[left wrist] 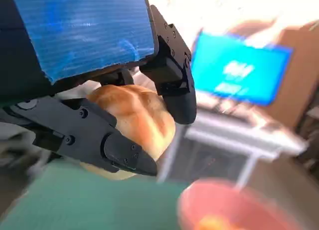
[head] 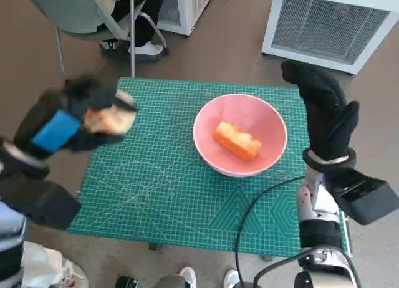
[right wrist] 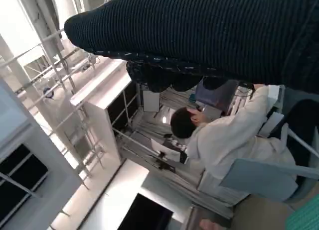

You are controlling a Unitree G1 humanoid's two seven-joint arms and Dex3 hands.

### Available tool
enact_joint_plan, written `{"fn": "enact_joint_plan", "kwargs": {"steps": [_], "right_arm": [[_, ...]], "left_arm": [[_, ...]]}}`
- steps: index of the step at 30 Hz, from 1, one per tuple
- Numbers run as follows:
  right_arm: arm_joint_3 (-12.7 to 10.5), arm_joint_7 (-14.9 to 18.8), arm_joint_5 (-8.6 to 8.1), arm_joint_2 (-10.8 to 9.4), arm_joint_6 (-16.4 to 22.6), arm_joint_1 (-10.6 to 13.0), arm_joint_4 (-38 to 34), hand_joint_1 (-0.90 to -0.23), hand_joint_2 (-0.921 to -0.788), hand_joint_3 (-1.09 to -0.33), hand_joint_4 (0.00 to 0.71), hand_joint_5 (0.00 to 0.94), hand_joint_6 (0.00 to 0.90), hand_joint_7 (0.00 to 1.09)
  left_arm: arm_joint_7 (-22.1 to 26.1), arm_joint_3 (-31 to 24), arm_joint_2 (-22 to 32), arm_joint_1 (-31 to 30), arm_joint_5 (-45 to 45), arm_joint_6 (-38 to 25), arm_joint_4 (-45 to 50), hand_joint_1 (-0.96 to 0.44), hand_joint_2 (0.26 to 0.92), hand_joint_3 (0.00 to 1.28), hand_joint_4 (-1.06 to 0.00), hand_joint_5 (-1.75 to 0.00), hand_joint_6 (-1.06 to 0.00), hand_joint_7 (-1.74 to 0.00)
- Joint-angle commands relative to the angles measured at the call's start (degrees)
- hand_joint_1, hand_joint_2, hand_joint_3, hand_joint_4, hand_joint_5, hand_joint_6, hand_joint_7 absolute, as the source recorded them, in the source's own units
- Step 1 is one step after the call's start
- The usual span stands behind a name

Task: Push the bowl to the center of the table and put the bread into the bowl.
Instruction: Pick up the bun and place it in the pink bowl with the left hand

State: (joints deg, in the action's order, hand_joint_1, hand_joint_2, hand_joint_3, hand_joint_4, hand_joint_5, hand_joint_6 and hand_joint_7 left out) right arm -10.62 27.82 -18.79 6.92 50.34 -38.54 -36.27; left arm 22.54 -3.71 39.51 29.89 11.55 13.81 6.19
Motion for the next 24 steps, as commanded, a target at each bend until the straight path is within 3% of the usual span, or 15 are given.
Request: {"fn": "enact_joint_plan", "kwargs": {"steps": [1, 4, 17, 21, 23, 24], "right_arm": [[-0.2, -0.3, 0.6, 0.3, -0.2, 0.0, -1.1, -0.61, -0.921, -0.752, 0.383, 0.001, 0.222, 0.32], [-0.2, -0.2, 0.59, 0.2, -0.2, 0.0, -1.1, -0.611, -0.921, -0.752, 0.383, 0.001, 0.221, 0.33], [-0.4, -0.2, 0.77, 0.4, 0.4, 0.8, -0.5, -0.613, -0.921, -0.753, 0.383, 0.0, 0.219, 0.33], [-0.6, -0.3, 0.71, 0.6, 0.2, 1.2, 0.1, -0.617, -0.921, -0.753, 0.382, 0.0, 0.218, 0.33], [-0.7, -0.3, 0.67, 0.8, 0.1, 1.5, 0.4, -0.62, -0.921, -0.752, 0.382, 0.0, 0.217, 0.33], [-0.7, -0.4, 0.66, 0.8, 0.1, 1.6, 0.5, -0.621, -0.921, -0.752, 0.382, 0.0, 0.216, 0.33]], "left_arm": [[0.2, 5.8, -4.0, 8.1, 2.4, 0.6, -2.9, 0.0, 0.891, 0.02, -0.76, -1.11, -0.78, -0.99], [0.7, 8.6, -6.1, 11.6, 3.2, 1.6, -5.5, 0.0, 0.895, 0.02, -0.76, -1.1, -0.77, -1.01], [2.4, 19.4, -16.0, 24.1, 6.5, 11.4, -32.8, 0.0, 0.919, 0.03, -0.73, -1.06, -0.67, -1.17], [3.7, 21.0, -18.6, 26.0, 6.5, 12.3, -39.7, 0.0, 0.92, 0.08, -0.65, -1.11, -0.63, -1.26], [4.7, 21.5, -19.6, 26.4, 6.3, 11.8, -42.3, 0.0, 0.92, 0.16, -0.55, -1.24, -0.55, -1.31], [5.2, 21.7, -20.0, 26.5, 6.2, 11.5, -43.3, -0.02, 0.911, 0.16, -0.5, -1.15, -0.49, -1.21]]}}
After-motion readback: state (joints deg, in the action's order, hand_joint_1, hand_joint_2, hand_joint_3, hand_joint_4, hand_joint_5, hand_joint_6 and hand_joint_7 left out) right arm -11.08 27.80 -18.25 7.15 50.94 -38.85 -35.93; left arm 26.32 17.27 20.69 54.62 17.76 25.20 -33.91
